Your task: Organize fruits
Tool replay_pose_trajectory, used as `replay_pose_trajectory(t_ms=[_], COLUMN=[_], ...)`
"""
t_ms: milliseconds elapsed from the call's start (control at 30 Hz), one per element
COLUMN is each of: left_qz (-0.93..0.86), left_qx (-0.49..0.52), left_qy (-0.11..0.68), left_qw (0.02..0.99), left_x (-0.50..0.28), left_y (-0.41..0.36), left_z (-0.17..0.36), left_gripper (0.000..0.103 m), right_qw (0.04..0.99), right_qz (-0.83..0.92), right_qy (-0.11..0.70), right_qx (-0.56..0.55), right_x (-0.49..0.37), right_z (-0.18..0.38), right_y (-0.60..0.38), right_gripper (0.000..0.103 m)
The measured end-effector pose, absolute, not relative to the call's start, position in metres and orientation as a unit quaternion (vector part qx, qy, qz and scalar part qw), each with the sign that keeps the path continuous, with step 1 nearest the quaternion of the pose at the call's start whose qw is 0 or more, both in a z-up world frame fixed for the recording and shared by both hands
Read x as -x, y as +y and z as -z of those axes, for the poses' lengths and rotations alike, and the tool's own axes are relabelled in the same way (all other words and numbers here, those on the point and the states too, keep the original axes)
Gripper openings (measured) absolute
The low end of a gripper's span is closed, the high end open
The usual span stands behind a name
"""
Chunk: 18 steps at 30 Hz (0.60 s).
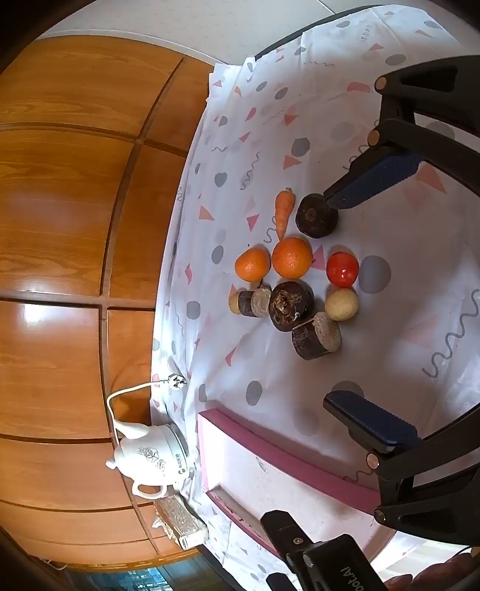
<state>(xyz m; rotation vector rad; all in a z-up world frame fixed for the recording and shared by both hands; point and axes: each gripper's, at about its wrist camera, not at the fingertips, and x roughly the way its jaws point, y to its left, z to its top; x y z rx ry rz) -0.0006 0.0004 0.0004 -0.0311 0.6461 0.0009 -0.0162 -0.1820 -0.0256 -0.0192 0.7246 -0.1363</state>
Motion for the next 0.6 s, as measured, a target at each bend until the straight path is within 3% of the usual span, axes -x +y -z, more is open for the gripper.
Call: replay_pose_trajectory(t_ms=[600], left_qz=[0.007], left_qx=[0.014], left_qy=[0.325], left_qw=[0.946], left_x=[0.002], left_y=[-0.01], left_z=[0.004], left_gripper=[0.103], right_qw=[0.937], right_qz=[0.072], right_qy=[0.343], right_qx=[0.016], right_x=[0.022], right_z=[0.019], right_y=[-0.183], right_gripper=[0.1])
